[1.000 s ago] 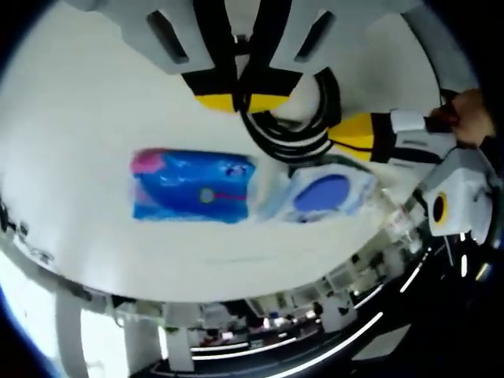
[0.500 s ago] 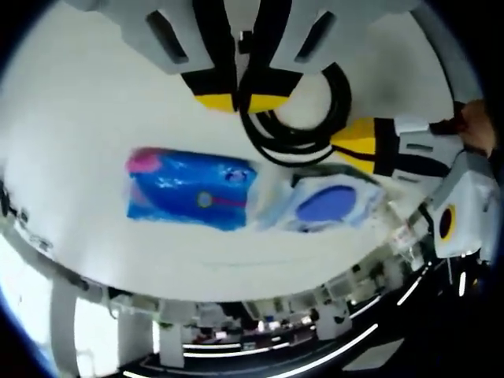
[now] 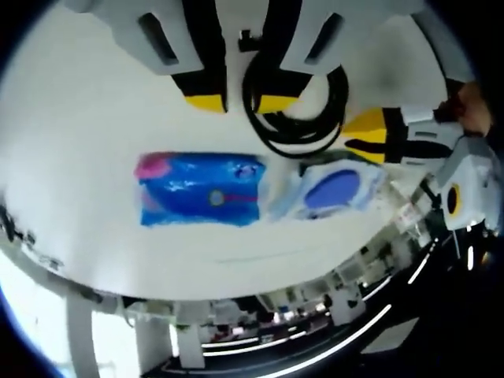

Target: Arrange the tabletop items into an orderly group along one side of the table until the central work area is clear of visible clutter.

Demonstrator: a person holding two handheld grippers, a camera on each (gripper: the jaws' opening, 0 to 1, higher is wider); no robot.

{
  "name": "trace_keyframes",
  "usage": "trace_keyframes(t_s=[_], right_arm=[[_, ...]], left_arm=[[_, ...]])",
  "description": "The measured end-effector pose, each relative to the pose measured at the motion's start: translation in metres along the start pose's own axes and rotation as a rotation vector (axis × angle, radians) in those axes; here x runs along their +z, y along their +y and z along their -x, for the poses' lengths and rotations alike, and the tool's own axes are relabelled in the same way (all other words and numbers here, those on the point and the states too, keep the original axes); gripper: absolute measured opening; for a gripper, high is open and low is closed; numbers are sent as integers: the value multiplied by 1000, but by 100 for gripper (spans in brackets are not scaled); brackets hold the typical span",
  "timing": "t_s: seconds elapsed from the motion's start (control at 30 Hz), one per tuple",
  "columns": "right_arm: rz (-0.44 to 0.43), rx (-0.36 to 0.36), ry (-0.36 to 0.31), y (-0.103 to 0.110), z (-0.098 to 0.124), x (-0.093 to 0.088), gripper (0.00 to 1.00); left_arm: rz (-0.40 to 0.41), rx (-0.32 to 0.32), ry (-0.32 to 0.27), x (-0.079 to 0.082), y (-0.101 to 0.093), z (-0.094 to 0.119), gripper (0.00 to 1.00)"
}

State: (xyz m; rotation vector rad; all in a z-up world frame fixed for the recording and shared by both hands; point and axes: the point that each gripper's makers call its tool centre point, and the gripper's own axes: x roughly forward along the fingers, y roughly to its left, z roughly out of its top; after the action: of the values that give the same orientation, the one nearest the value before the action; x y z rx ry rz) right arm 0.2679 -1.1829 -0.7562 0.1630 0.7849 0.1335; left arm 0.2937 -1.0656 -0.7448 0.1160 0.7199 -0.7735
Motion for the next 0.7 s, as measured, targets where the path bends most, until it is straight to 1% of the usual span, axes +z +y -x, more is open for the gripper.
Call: trace_keyframes(t_s=[0.03,0.1,0.17,0.3,0.37,0.4,0.47,0.57,0.63,0.7], right_arm=[[3,-1,-5,0,1,1,16],[13,-3,-11,1,3,3,17],[36,-4,-17,2,4,4,20],[88,-2,-31,5,9,6,31],[111,9,-38,8,12,6,36],[117,12,-43,9,14,7,39],[123,21,-57,11,17,10,45],[108,63,-88,20,25,16,49],[117,74,-105,26,30,20,53],[128,93,-122,35,36,25,59]], left_arm=[[6,-2,1,-1,1,2,14],[17,-9,-17,0,3,5,16],[19,-8,-28,1,6,7,20],[46,-4,-70,6,17,14,27],[43,9,-76,7,23,19,30],[40,22,-83,7,28,22,32],[39,28,-95,8,34,25,34],[36,40,-85,4,43,33,37],[38,38,-98,3,46,39,40],[46,28,-107,2,49,47,45]])
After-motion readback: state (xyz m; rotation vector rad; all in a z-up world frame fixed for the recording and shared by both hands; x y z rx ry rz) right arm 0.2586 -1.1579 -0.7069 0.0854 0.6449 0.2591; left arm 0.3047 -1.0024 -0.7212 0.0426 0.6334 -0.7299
